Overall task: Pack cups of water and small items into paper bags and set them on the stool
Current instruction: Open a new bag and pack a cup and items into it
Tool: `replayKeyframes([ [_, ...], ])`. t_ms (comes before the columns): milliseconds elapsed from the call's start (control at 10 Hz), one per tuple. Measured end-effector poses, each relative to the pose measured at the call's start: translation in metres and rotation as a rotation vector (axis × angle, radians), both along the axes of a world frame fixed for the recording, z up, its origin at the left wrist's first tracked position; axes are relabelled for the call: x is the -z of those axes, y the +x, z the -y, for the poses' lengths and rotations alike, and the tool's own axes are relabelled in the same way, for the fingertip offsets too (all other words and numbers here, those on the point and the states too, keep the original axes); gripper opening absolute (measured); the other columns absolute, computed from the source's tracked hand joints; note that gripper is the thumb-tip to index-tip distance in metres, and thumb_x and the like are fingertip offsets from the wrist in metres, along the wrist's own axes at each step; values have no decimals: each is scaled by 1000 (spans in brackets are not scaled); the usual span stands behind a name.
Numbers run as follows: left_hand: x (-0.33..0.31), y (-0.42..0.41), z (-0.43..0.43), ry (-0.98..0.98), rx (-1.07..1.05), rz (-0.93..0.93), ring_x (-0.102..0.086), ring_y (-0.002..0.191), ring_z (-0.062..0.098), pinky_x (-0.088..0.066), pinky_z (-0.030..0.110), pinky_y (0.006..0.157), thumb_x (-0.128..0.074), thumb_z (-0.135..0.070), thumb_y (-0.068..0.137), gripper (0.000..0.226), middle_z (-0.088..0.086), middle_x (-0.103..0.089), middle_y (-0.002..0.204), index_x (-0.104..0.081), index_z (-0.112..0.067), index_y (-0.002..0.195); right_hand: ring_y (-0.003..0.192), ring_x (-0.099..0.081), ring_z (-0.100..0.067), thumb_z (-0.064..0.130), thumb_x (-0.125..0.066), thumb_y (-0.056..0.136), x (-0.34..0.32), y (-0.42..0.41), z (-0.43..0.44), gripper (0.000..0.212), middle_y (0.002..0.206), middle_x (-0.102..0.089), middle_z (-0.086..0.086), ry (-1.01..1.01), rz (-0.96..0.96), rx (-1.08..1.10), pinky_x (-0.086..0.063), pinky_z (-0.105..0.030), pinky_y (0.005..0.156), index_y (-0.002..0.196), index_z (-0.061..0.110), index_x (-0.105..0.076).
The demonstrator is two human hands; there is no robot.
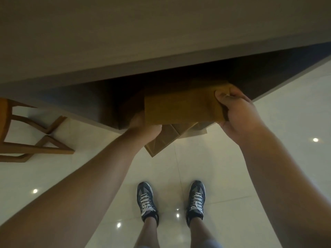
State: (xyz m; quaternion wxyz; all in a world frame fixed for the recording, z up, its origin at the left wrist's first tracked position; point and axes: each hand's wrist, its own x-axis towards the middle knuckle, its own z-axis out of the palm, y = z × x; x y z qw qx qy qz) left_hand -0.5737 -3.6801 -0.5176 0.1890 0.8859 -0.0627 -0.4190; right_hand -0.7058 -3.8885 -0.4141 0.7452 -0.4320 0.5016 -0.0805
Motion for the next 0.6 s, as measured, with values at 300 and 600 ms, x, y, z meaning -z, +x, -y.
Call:
replayKeyframes([
  [300,-34,44,12,172,78,417,-6,159,36,-22,61,125,-60,-9,97,90,-2,-6,172,-12,-48,162,111,-67,-24,19,-65,104,5,-23,-7,20,119,-70,4,-123,-105,-243,-51,-51,109,115,35,-70],
  [600,-32,57,17,18,-173,334,-57,127,39,-52,55,101,-70,-23,95,66,11,-56,142,-39,-26,154,99,-78,-22,12,-54,107,-12,-61,-20,24,111,-80,5,-200,52,-288,-66,-40,78,120,27,-69],
])
